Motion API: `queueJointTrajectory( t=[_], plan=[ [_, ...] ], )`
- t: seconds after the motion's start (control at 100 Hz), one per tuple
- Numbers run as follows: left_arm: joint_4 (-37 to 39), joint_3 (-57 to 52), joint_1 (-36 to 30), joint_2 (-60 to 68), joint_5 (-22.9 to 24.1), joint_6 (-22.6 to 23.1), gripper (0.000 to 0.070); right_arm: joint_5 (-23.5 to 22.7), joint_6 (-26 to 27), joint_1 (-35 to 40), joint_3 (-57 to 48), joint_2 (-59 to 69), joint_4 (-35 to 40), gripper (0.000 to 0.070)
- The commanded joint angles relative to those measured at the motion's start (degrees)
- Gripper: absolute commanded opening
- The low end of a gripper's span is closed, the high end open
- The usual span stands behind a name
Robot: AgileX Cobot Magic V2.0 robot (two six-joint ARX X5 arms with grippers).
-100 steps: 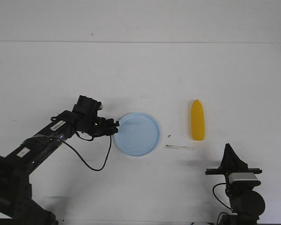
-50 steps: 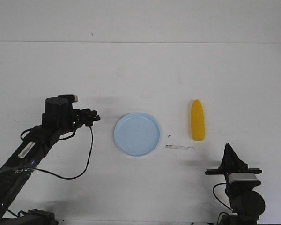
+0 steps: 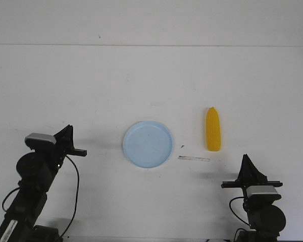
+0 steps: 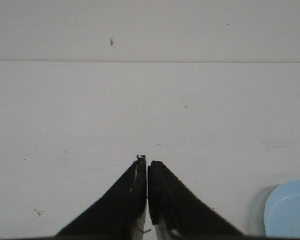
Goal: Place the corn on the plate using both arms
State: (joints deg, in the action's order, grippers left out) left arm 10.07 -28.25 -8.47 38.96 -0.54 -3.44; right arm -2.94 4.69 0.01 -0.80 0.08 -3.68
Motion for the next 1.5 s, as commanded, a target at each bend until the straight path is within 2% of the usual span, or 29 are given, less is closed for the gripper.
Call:
queueJointTrajectory(
  t=[0.0,0.24,0.47,1.22,1.49],
  plan=[
    [0.6,1.6,0.0,-4.2,0.0,2.8,0.0001,0.0,-0.3,0.1,0.1,0.0,-0.6,0.0013],
    [-0.4,7.8,0.0,-20.8,0.0,2.8,0.0001,0.0,-0.3,0.1,0.1,0.0,-0.6,0.0013],
    [-2.7,7.7,0.0,-28.0,0.2,2.8,0.0002,0.0,-0.3,0.1,0.1,0.0,-0.6,0.0013],
    [-2.7,7.7,0.0,-29.9,0.2,2.8,0.0002,0.0,-0.3,0.1,0.1,0.0,-0.8,0.0013],
    [-2.7,7.7,0.0,-29.9,0.2,2.8,0.0002,0.5,-0.6,0.1,-2.1,0.1,-3.8,0.0006]
  ],
)
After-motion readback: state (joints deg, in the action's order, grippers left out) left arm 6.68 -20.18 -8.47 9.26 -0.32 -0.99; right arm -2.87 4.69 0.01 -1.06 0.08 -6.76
